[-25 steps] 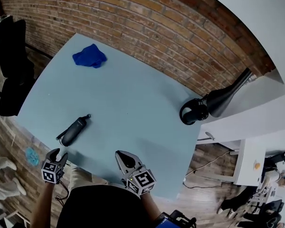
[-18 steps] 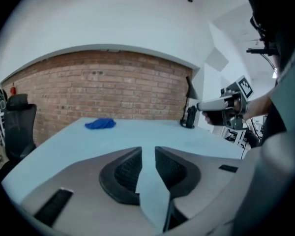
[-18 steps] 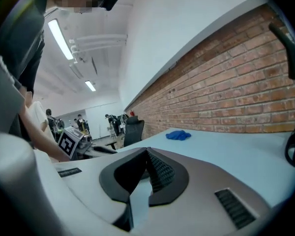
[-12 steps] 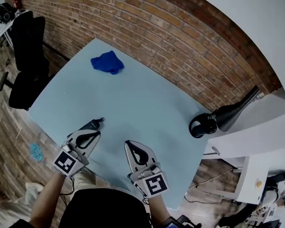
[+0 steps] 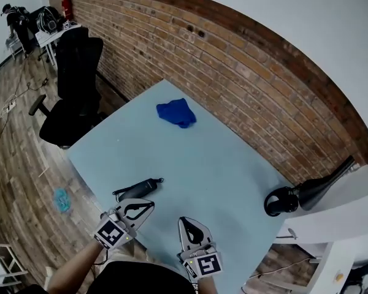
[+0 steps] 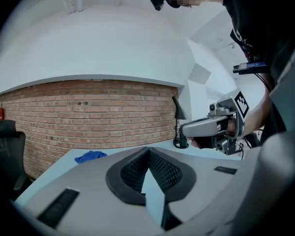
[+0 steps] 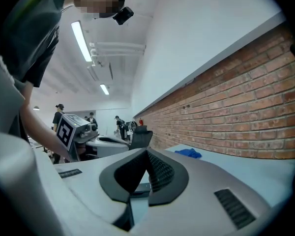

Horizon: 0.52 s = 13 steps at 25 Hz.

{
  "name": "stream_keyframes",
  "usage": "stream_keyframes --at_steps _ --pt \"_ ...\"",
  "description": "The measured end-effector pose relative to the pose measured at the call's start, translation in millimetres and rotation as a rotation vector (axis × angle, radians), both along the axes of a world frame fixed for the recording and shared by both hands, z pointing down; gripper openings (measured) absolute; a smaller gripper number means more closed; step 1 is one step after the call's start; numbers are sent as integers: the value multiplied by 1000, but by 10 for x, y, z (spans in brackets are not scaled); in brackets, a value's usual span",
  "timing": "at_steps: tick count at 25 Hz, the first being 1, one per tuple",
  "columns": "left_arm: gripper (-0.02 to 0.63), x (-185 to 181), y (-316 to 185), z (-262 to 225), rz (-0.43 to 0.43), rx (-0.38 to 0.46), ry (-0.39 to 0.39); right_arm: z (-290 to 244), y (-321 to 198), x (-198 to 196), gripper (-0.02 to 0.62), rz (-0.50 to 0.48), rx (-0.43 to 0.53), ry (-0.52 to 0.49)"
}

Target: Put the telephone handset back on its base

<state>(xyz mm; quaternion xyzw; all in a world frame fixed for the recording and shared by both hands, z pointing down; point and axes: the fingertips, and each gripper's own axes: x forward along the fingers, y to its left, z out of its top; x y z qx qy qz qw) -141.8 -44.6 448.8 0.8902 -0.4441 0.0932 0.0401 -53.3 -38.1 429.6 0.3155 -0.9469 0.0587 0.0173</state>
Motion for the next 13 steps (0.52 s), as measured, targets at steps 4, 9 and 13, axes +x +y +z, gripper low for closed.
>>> stream_keyframes --at_steps 4,9,13 --pt "29 -102 19 1 -22 -21 18 -7 31 -85 16 -5 -5 13" --pt "28 -30 32 90 -15 -47 -3 -35 27 -18 16 10 8 14" --pt "28 -42 36 161 -25 -62 -1 0 56 -7 15 16 6 18"
